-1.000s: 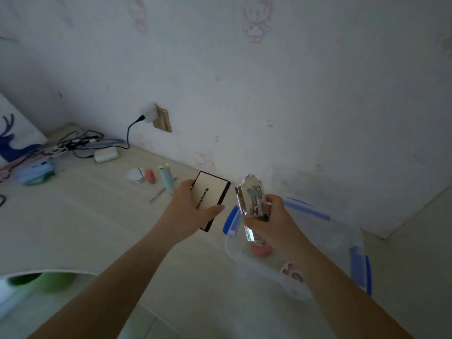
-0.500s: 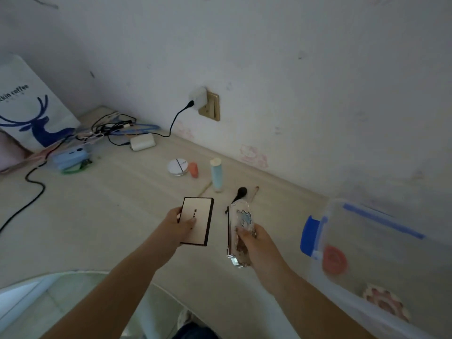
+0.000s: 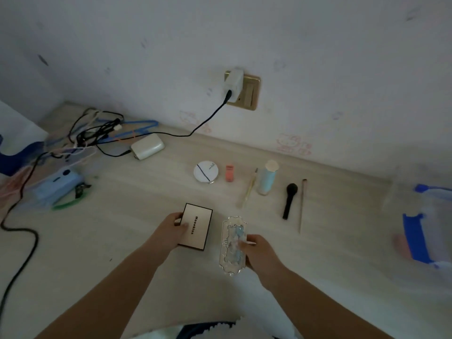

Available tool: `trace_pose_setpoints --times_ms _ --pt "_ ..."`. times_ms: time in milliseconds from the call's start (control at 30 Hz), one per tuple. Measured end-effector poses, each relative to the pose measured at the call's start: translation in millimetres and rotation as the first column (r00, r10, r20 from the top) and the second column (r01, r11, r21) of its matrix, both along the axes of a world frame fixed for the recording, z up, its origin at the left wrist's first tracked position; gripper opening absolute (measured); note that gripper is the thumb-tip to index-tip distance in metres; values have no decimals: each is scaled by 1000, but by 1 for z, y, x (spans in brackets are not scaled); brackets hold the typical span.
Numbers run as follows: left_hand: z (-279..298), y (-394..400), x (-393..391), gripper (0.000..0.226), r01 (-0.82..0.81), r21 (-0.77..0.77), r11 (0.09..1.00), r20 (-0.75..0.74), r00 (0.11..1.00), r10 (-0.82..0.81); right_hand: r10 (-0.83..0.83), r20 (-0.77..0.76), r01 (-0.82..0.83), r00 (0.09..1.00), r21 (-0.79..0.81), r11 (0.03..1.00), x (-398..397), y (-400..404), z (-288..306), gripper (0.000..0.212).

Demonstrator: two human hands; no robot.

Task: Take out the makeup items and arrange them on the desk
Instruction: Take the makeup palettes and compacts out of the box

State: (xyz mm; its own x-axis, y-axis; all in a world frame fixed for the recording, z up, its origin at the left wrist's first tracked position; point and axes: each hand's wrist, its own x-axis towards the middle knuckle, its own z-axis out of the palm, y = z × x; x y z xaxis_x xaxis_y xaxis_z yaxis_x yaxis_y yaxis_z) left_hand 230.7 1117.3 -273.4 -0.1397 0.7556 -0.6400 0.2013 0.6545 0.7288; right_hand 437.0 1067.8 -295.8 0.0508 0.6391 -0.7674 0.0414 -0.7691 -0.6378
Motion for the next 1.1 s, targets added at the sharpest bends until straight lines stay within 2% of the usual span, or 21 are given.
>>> trace_pose_setpoints --times_ms 67,200,400,500,600,700,833,1100 --pt "-3 8 -13 36 19 2 1000 -21 1000 -19 -55 -29 55 998 -22 998 -13 9 0 17" --pt "-12 18 -30 36 76 -9 997 -62 995 -76 -94 -15 93 995 -42 995 -29 22 -2 26" --pt "-24 23 -35 37 168 -9 986 -138 976 -168 -108 60 108 992 -10 994 -39 30 -3 20" --pt "-27 23 -33 45 255 4 967 -231 941 -247 13 205 -19 979 26 999 -40 29 -3 8" --pt "-29 20 -31 64 332 6 943 -330 891 -311 143 353 -165 925 33 986 -39 29 2 17" --pt "-32 17 -26 81 400 -31 916 -497 789 -362 208 458 -241 864 12 971 -37 34 8 21" --pt "-38 10 -22 80 416 -10 910 -628 705 -329 222 494 -260 841 7 966 -38 38 12 25" --pt "-45 6 -18 73 405 28 914 -680 678 -280 231 522 -267 821 -6 964 -38 36 8 24"
